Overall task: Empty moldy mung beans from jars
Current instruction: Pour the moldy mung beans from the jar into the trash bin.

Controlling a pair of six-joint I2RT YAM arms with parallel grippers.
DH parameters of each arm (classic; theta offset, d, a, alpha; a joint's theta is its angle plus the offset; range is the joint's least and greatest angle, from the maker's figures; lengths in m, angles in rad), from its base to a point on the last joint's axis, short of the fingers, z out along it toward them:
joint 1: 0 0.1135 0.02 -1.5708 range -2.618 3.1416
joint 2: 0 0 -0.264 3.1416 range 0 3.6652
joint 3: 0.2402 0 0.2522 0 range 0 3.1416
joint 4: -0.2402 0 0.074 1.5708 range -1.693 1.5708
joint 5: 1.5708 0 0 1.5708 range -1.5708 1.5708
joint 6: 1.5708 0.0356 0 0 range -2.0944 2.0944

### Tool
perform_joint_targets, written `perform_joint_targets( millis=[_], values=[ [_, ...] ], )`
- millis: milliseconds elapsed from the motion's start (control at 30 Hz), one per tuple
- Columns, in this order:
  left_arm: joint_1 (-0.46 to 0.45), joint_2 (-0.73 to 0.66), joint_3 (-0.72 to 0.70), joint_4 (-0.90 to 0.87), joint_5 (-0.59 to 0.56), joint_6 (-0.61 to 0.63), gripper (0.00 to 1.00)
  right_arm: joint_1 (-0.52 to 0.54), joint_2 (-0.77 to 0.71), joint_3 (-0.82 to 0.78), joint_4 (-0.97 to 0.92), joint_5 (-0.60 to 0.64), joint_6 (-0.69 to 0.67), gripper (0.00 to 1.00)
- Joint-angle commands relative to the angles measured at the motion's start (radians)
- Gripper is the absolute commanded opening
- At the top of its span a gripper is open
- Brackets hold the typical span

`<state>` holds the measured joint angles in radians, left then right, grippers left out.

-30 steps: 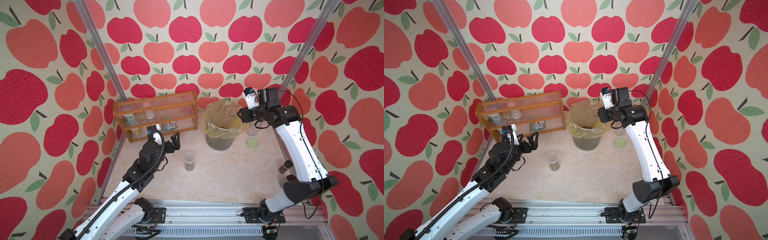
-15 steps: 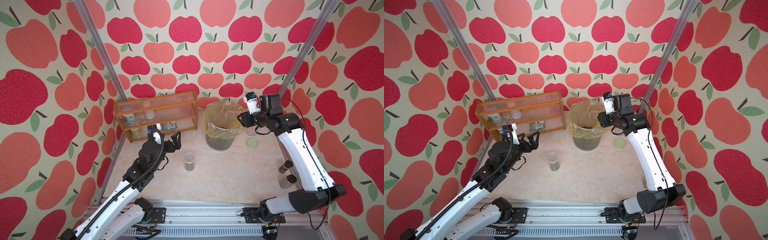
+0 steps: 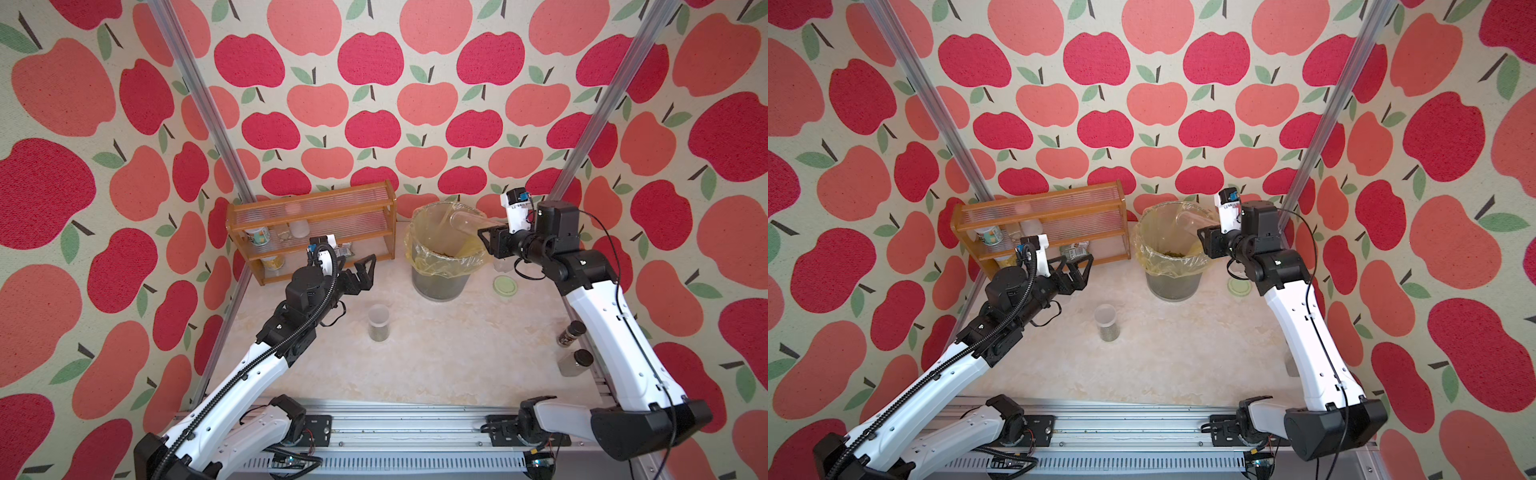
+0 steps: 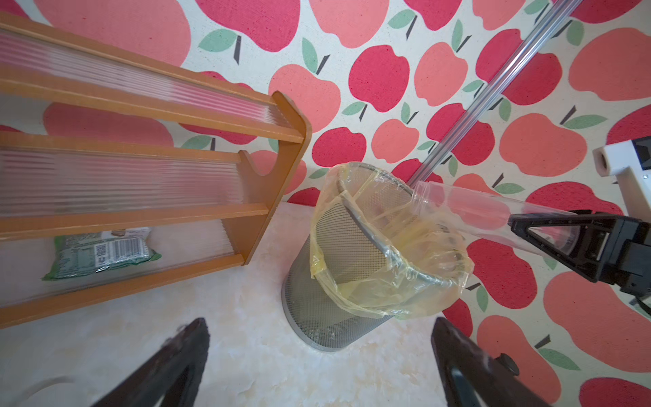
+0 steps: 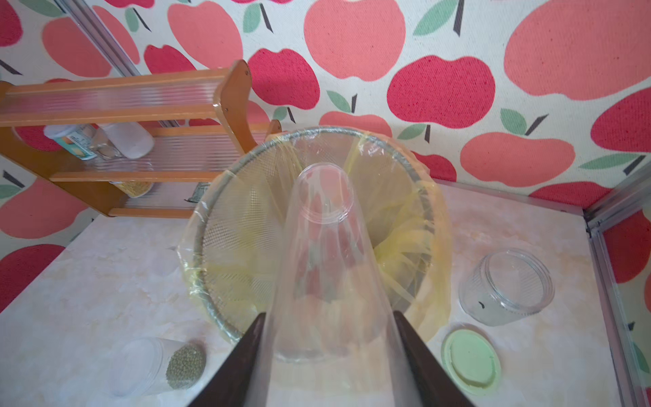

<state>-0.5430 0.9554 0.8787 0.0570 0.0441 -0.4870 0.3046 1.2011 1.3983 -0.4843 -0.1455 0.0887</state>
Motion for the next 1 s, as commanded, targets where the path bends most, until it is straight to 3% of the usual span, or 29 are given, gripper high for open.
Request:
perform_joint_targets(
  millis=[0, 67, 167, 467, 767, 967],
  values=[
    [0.002, 0.036, 0.066, 0.086, 0.121, -0.056, 1.0, -0.008, -0.157, -0.203, 0.383, -0.032, 0.017, 0.45],
    [0.001, 0.077, 0.091, 0.125, 0.152, -0.096, 1.0, -0.01, -0.204, -0.251, 0.407, -0.011, 0.002, 0.45],
    [-0.014, 0.155, 0.151, 0.167, 0.21, -0.157, 1.0, -0.01, -0.25, -0.308, 0.455, -0.092, 0.005, 0.45],
    [-0.17, 0.374, 0.355, 0.232, 0.296, -0.2, 0.99, -0.004, -0.382, -0.507, 0.691, -0.202, 0.136, 0.45],
    [-0.178, 0.503, 0.421, 0.402, 0.356, -0.302, 1.0, 0.013, -0.453, -0.584, 0.757, -0.298, 0.197, 0.46],
    [-0.179, 0.578, 0.488, 0.403, 0.4, -0.341, 0.99, 0.024, -0.488, -0.623, 0.81, -0.307, 0.247, 0.45]
  ],
)
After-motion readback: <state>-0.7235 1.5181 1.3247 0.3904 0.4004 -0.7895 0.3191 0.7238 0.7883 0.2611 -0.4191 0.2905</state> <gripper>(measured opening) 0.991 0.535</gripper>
